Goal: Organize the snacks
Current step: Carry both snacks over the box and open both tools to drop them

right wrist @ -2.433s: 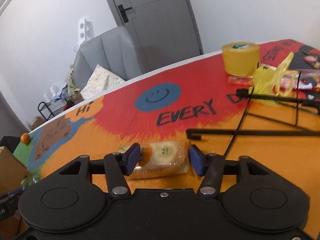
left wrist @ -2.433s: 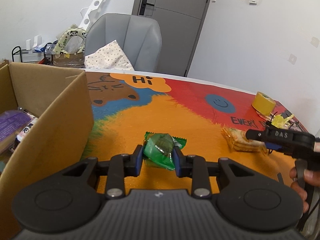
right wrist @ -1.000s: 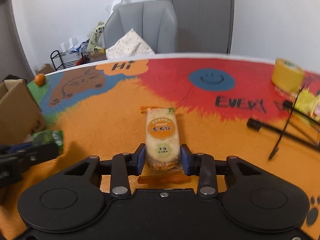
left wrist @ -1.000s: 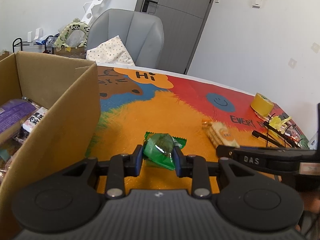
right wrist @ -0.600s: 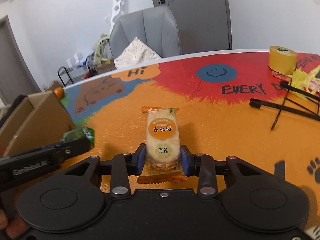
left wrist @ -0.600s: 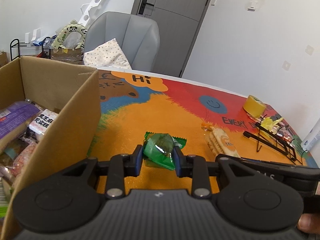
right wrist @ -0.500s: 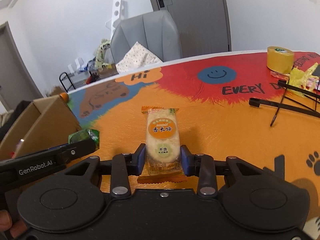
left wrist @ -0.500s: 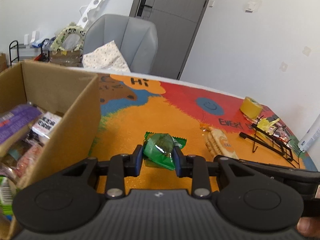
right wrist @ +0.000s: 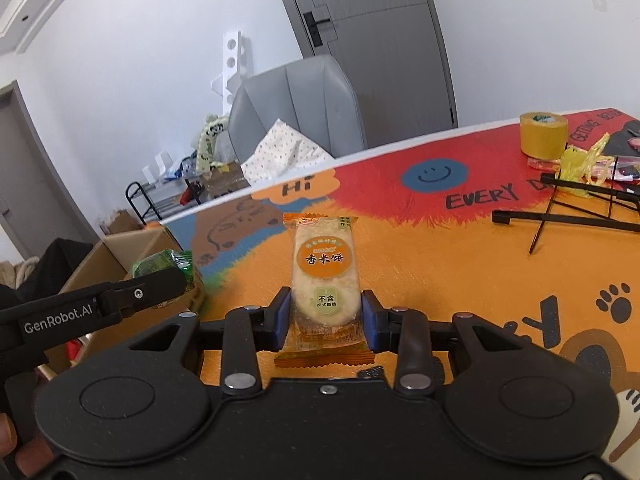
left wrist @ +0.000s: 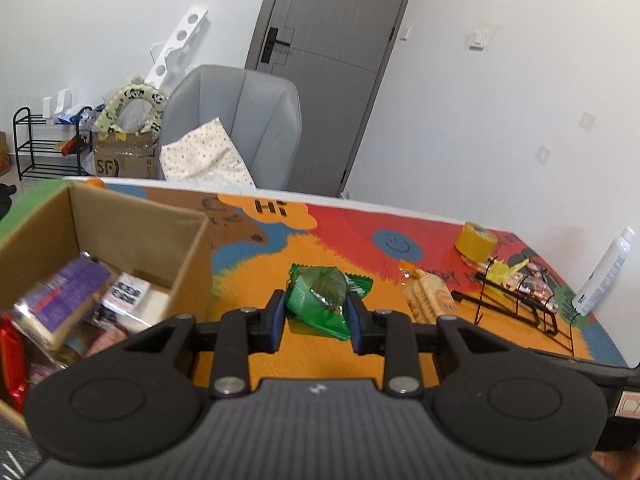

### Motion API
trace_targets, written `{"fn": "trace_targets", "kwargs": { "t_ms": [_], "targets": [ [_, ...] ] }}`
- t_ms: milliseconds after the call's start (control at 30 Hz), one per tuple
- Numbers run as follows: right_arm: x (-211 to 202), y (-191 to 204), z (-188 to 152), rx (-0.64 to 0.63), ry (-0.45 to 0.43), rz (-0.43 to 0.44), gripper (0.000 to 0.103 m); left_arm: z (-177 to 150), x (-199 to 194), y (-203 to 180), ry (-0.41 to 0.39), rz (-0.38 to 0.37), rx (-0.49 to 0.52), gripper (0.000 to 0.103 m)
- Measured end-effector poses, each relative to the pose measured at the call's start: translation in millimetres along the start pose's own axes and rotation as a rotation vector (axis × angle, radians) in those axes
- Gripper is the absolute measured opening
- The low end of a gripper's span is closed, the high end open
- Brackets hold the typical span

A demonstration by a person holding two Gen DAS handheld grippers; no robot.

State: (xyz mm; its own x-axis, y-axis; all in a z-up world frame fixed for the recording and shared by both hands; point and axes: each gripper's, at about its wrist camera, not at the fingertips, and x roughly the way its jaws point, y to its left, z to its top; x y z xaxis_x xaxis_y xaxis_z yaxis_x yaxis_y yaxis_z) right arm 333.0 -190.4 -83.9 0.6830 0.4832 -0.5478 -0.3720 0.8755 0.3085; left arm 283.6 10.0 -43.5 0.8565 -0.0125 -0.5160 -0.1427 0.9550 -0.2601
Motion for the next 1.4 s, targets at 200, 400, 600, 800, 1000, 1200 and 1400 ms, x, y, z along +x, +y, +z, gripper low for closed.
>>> {"fn": "trace_targets", "kwargs": {
  "t_ms": [200,400,600,800,1000,1200,1400],
  "targets": [
    [-10.9,14.5,3.0,-0.014,-0.036,0.021,0.034,12.7,-20.9,7.9,-0.036,0.001,0.007,0.03],
    [-11.9,27.7,2.8,-0.029,-0.042,0.033,0.034,21.8,-38.1,23.6,-0.062,0.017,0.004,0.03],
    [-10.3,43.6,2.1,-0.055,-0.04,0.033,0.034,28.5,-54.2,49.6,-0.078,0.044,-0.033,0.03],
    [-6.4,59.6,3.5,-0.063,-0.04,0.045,0.034,31.6,-66.9,74.5,-0.089,0.081,-0.057,0.03],
    [0.1,79.4,3.4,-0.091,-0.04,0.057,0.034,33.3,-71.0,96.1,-0.081,0.117,-0.075,0.03],
    [6.9,99.1,5.0,-0.122,-0.033,0.069,0.034,28.4,-64.3,114.7,-0.054,0.124,-0.107,0.031],
    [10.8,120.1,6.7,-0.152,-0.032,0.081,0.035,22.2,-52.5,130.4,-0.025,0.125,-0.139,0.042]
  ]
}}
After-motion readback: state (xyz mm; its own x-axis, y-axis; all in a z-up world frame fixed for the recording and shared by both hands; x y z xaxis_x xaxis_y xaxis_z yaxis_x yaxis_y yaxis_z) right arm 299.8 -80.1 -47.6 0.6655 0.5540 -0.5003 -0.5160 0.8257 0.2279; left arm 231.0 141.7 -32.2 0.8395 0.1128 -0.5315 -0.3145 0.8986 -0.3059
